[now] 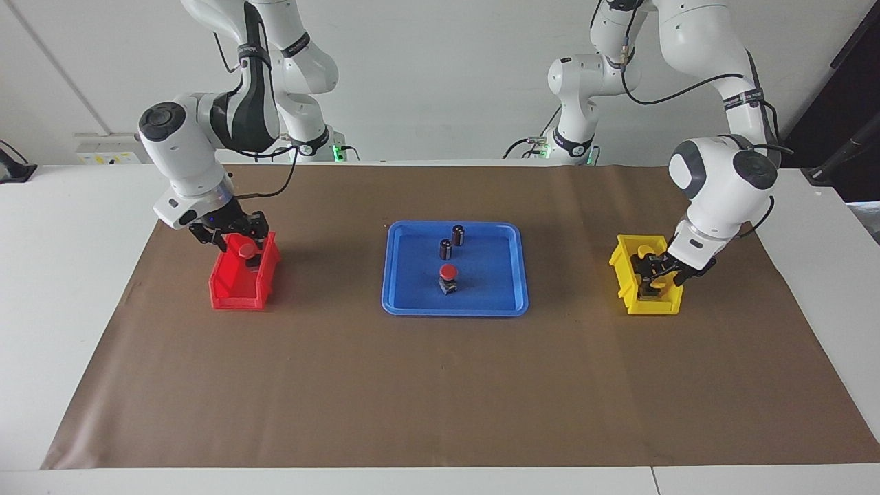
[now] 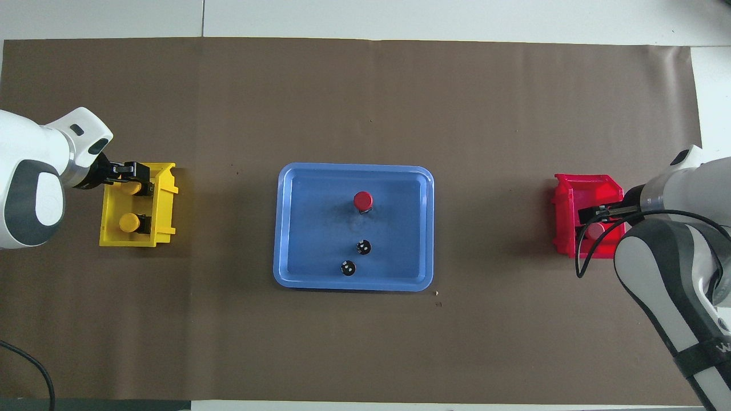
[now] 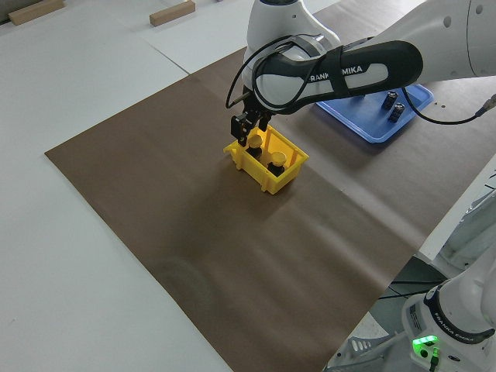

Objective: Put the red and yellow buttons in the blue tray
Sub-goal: 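Grasp a yellow button with the left gripper while the right gripper returns, then carry the yellow button into the blue tray with the left gripper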

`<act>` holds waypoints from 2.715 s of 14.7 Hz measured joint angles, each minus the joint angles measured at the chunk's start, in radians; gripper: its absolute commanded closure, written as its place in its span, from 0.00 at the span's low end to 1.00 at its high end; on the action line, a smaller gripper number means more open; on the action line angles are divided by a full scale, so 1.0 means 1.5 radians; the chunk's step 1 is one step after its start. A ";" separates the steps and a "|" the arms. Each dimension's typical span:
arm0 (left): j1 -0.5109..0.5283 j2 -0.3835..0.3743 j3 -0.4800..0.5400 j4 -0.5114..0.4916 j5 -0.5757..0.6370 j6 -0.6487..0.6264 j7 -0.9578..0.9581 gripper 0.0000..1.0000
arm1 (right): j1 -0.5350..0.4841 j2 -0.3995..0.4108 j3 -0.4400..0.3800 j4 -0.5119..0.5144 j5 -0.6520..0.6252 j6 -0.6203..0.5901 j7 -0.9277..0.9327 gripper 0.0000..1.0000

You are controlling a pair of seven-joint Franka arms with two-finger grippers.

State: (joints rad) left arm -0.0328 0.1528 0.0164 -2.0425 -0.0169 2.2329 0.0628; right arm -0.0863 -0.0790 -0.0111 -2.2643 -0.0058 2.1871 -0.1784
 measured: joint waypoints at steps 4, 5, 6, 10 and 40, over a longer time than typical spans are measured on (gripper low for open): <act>0.000 0.000 0.000 -0.003 0.000 0.000 0.000 0.47 | -0.007 0.009 0.000 -0.026 0.000 0.043 -0.006 0.27; 0.000 0.000 0.000 -0.004 0.000 0.000 0.000 0.48 | -0.007 0.012 0.000 -0.030 0.000 0.047 -0.007 0.27; 0.000 0.000 0.000 -0.005 0.000 0.000 0.000 0.49 | -0.008 0.013 0.000 -0.033 0.000 0.048 -0.008 0.27; 0.000 0.000 0.001 -0.007 0.000 0.000 0.000 0.61 | -0.011 0.014 0.000 -0.052 0.000 0.070 -0.011 0.28; -0.418 0.126 -0.018 0.163 0.029 -0.052 -0.588 0.07 | -0.022 0.061 0.015 0.276 0.000 -0.283 -0.059 0.83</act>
State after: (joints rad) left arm -0.6595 0.3413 -0.0101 -1.7980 0.0268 2.1550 -0.8186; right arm -0.1187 0.0129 0.0117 -1.8496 -0.0056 1.7626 -0.2667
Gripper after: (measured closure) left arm 0.529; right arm 0.581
